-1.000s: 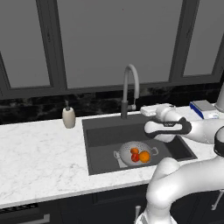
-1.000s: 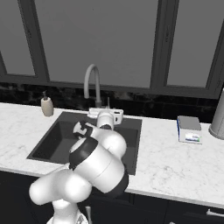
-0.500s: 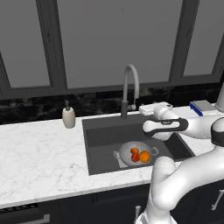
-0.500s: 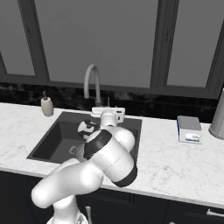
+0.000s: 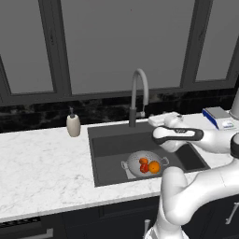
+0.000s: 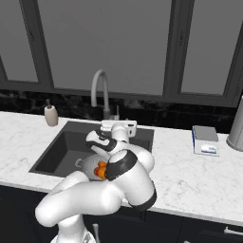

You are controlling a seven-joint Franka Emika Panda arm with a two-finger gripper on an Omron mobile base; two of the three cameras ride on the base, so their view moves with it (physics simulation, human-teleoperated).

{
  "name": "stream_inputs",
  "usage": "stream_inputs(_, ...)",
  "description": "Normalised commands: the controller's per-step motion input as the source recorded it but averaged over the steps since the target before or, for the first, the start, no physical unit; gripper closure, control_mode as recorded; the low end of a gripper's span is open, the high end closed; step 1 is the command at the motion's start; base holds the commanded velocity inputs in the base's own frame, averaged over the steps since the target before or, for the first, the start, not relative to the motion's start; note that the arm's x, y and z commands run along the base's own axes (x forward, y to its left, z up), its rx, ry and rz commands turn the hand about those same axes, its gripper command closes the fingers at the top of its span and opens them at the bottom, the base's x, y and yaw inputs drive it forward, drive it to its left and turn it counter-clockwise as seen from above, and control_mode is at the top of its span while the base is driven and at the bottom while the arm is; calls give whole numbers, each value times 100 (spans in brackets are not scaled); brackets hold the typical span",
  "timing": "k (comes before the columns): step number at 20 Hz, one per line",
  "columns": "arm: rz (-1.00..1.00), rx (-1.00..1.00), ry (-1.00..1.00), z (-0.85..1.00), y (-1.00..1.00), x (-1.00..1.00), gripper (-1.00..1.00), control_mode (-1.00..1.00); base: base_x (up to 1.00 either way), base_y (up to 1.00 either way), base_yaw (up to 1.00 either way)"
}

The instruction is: Put the colander in the sink, put the apple, orange, tangerine in the colander, and turn on the sink faucet and pour water over the colander.

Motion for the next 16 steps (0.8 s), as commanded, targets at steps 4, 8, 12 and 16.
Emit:
stream_inputs(4,0,0,-1,-24,1,2,-100,-100,0,0,0)
stream_inputs(8,0,0,-3,-16,6,18,-100,-100,0,0,0)
stream_inputs(12,0,0,-4,-7,11,33,-100,-100,0,0,0)
stream_inputs(16,0,0,-4,-6,13,36,-100,-100,0,0,0)
